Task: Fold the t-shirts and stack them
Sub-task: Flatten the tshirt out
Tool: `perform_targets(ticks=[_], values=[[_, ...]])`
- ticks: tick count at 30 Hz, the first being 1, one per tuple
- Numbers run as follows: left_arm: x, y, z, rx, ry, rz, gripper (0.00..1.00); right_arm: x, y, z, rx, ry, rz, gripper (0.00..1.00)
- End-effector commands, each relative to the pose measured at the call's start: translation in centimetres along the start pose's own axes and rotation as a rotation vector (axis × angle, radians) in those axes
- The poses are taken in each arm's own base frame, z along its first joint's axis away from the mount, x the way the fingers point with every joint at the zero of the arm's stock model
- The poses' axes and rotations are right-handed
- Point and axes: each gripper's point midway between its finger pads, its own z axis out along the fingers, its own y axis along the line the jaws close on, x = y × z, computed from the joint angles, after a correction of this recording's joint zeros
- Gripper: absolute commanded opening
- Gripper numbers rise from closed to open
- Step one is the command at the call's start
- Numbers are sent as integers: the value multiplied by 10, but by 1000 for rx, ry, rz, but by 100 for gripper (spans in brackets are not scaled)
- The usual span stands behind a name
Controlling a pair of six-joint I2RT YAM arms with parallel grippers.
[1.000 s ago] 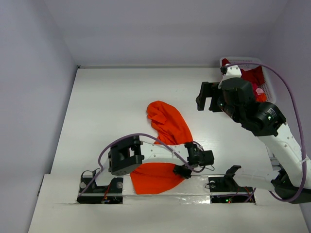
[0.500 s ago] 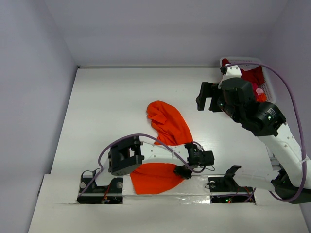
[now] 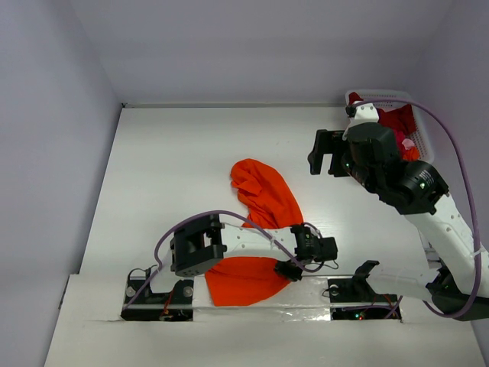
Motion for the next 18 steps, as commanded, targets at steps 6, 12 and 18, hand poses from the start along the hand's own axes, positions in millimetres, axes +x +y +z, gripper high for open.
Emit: perform_targets(ticks=[6, 12, 18], values=[[-2, -2, 2, -13, -10, 20, 19, -16, 2, -6, -19, -66, 22, 100], [-2, -2, 6, -16, -10, 20, 18, -17, 2, -6, -20, -67, 21, 100], [-4, 0, 2, -27, -17, 10, 0, -16, 3, -6, -22, -64, 22, 100]])
